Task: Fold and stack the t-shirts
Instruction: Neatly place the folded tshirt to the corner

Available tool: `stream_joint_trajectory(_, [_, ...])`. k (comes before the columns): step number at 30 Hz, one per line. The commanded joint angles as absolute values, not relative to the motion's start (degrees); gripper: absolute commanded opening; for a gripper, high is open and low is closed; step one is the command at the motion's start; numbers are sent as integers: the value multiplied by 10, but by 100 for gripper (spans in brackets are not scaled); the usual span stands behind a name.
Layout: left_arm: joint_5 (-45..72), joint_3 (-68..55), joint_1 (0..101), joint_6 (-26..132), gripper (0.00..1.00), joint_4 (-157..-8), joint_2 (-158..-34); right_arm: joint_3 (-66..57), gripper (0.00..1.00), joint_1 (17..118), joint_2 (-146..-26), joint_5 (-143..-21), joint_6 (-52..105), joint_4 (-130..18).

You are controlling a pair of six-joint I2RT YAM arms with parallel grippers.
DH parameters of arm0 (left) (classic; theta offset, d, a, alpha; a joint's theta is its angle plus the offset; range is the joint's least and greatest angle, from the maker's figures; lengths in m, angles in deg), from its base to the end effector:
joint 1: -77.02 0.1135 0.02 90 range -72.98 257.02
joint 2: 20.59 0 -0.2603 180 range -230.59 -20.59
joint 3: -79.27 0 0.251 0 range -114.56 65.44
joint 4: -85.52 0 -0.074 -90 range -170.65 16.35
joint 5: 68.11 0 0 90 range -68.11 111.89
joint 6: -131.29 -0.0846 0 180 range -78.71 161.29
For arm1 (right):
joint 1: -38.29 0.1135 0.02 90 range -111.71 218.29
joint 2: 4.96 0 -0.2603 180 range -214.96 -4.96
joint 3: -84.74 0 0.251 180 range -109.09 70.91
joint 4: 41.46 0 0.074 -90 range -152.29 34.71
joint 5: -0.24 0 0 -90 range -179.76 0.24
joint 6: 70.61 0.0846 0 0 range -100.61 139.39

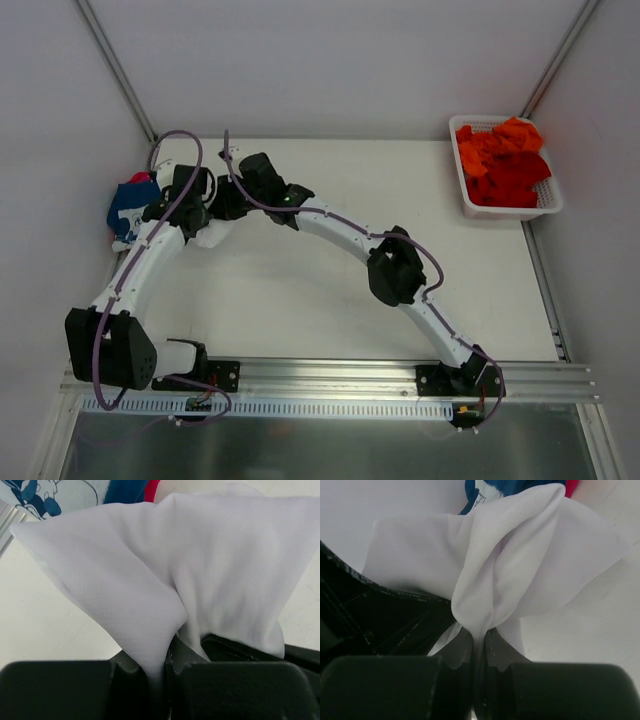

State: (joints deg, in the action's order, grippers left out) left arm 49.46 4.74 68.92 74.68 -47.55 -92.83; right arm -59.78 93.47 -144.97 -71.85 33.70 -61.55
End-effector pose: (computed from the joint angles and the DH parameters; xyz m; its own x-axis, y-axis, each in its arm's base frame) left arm 0.3000 -0.0031 0.2667 -0.4701 -0.4258 -0.7731 -0.5508 0.8260 -0.1201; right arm 0.3318 0.5226 0.2590 -0.3835 -0.1395 -0.9130 -0.8829 0.3453 0.3181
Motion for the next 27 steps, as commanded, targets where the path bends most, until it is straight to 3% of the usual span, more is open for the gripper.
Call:
stream_joint_trajectory(1, [518,-5,706,728,0,-485,-962,-643,0,933,-1470,-681,336,-614])
stream_joint_trajectory(13, [498,-193,789,677,0,-485,-1119,-709,2,916,-1538,-677,366,-574])
stream_joint_trajectory(27, [467,-307,822,633,0,-473,-1180,-694,2,907,-1540,-675,377,-557])
